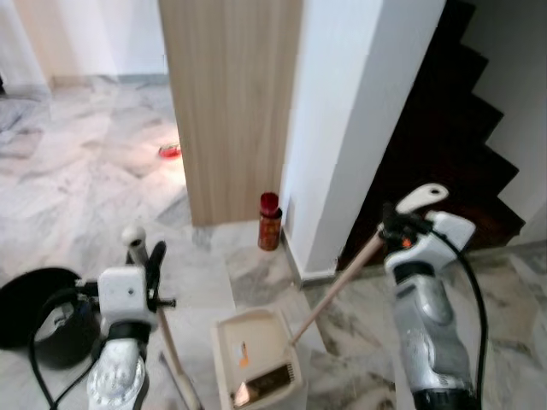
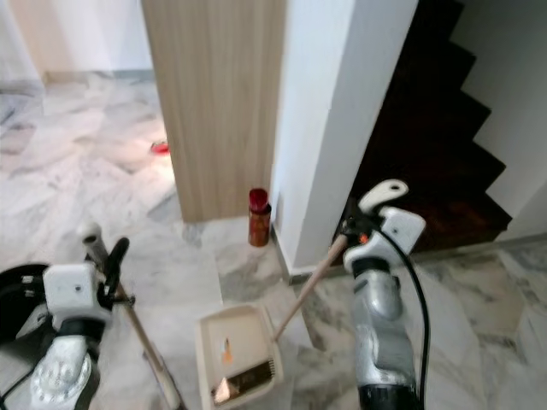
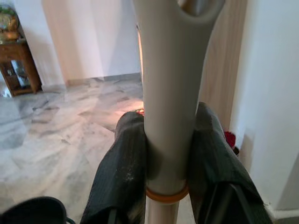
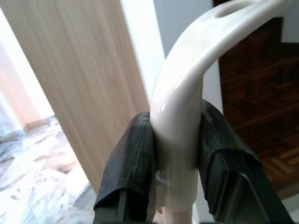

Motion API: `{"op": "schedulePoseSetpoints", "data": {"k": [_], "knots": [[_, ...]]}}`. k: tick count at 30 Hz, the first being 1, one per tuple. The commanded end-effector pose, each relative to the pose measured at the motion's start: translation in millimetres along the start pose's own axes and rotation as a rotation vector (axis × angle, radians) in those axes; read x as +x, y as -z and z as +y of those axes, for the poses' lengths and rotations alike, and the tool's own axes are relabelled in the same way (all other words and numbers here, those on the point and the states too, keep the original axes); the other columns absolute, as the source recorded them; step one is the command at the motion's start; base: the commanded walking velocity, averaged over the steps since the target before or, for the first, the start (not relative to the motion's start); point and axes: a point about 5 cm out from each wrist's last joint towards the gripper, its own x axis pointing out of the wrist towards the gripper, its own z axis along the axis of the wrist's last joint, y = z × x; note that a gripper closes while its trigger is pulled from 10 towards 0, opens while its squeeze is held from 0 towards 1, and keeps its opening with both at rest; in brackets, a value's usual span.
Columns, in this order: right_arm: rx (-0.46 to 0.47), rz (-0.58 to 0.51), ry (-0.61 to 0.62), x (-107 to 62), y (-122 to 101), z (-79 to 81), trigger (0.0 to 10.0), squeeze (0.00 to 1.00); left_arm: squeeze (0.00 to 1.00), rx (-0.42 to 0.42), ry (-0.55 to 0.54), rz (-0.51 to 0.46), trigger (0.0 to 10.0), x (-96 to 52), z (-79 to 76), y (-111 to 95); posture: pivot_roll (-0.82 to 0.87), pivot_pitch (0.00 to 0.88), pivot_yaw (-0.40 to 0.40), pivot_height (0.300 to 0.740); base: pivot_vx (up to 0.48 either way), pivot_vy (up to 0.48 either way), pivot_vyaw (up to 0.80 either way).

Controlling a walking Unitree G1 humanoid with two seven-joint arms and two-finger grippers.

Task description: Sweep floor

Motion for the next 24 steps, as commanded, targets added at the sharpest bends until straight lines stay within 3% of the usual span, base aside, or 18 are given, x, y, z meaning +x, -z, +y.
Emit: {"op": "schedulePoseSetpoints", "data": {"k": [1,24], "knots": [[0.027,-0.050,0.016,0.2,-12.2,-3.6,10.0,0.00,0.00,-0.010,0.009,-0.044,10.0,1.8,-4.3,-10.0,0.00,0.025,-0.038,0.740,0.000,0.311,0.00],[0.041,-0.073,0.003,2.7,-18.0,1.9,10.0,0.00,0.00,-0.005,0.006,-0.041,10.0,1.7,-3.0,-10.1,0.00,0.031,-0.038,0.740,0.000,0.313,0.00]]}}
